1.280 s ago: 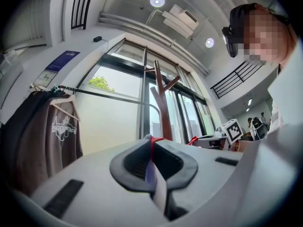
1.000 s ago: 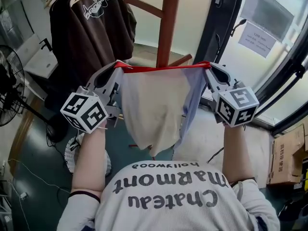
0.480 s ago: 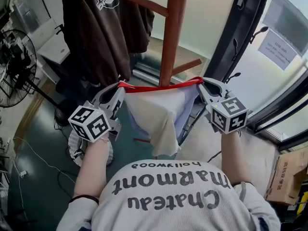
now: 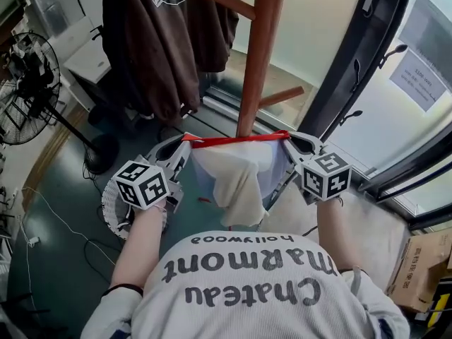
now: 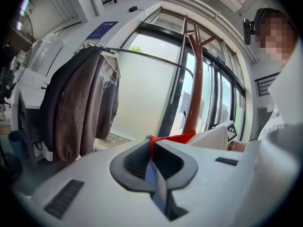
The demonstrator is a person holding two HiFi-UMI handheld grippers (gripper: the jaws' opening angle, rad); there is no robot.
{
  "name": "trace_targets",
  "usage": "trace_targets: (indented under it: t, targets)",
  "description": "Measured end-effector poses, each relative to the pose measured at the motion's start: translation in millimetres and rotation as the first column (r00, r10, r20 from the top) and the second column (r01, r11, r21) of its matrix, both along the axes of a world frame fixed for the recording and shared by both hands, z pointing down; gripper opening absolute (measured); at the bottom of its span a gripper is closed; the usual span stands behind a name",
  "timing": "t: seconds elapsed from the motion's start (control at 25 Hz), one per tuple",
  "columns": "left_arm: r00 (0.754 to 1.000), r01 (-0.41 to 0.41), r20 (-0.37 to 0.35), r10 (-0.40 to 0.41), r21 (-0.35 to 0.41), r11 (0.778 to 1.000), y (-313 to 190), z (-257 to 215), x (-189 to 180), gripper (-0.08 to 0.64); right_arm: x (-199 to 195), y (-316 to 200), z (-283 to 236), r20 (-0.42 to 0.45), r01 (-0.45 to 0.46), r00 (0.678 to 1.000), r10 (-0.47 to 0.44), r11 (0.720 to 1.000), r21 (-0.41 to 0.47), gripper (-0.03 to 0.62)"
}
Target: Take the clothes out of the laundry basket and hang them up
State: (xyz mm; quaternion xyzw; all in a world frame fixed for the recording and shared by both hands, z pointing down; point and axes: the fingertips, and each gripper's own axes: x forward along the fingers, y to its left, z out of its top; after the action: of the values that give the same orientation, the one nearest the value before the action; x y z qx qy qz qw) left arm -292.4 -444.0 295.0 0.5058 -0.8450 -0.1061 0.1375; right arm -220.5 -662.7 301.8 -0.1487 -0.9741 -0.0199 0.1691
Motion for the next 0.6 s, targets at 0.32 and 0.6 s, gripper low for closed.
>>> trace_targets:
  t: [0.32,0.6]
  targets:
    - [1.000,-0.018,-0.014,0.017,-0.025,1.000,-5.8,24.7,10.3,0.018,3.5,19.4,35.5,-0.064,0.043,0.997,-0.051,0.991,-0.124,0.041]
    - [0.999,-0.047,0.005,0.047,-0.004,0.999,-13.6,33.7,21.0,0.018,7.9,34.0,51.3,-0.098,0.085,0.989,-0.108,0.973,-0.214,0.041]
